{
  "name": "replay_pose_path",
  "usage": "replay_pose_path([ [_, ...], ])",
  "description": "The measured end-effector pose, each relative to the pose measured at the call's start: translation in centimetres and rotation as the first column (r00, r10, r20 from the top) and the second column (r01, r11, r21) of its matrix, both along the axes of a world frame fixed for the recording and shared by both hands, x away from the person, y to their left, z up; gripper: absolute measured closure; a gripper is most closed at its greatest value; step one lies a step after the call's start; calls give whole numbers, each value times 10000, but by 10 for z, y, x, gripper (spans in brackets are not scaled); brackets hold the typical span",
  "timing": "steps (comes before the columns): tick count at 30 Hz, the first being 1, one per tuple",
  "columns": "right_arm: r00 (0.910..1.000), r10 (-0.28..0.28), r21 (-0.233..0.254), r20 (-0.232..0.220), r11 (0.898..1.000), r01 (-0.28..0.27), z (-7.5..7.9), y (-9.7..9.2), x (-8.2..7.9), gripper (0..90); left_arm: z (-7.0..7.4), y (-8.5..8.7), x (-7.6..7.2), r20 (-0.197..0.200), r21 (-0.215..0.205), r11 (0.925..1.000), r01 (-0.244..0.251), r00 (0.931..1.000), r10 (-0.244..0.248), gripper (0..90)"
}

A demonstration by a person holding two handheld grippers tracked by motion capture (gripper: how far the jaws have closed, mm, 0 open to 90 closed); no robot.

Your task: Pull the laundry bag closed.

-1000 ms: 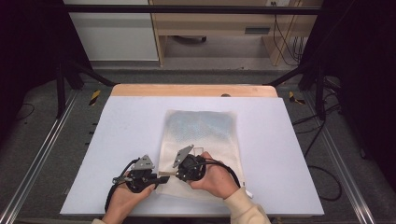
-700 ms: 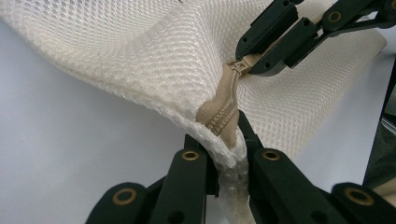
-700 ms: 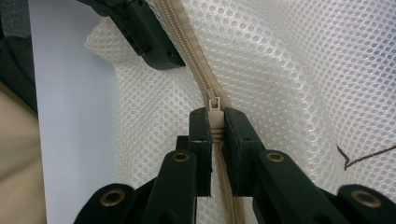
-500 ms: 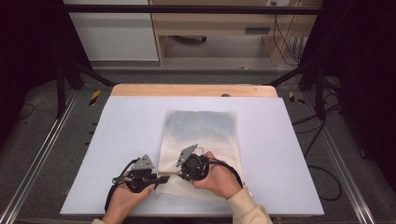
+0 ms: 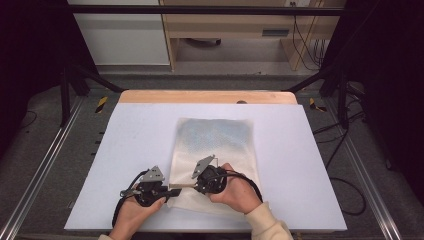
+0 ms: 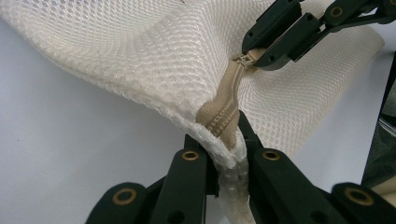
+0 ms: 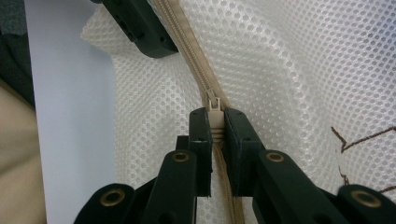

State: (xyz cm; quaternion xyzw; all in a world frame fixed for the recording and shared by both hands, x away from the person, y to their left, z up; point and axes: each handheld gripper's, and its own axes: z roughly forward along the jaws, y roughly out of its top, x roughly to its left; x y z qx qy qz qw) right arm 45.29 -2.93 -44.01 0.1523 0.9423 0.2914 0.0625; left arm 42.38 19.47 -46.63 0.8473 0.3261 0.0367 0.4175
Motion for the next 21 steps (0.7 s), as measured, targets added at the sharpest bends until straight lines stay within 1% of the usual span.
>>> replay_pose_path([
  [7, 9999, -146, -13, -53, 9999, 146, -2, -7, 1, 823, -1, 1, 0, 3, -28, 10000, -30, 10000, 30, 855],
  [11, 9996, -268, 117, -41, 9996, 268, -2, -12, 0, 823, 0, 1, 0, -31, -94, 9999, -39, 10000, 38, 856],
  [18, 9988, -475, 124, -73, 9988, 476, -1, -21, -2, 823, -1, 0, 0, -45, -73, 10000, 35, 10000, -36, 856],
  [19, 9992, -404, 172, -29, 9990, 404, -1, -21, -1, 823, -1, 0, -1, -47, -67, 10000, 45, 10000, -45, 856],
  [21, 9989, -459, 162, -46, 9988, 460, -1, -23, -3, 823, -1, -1, -1, -40, -30, 10000, 72, 10000, -72, 855],
])
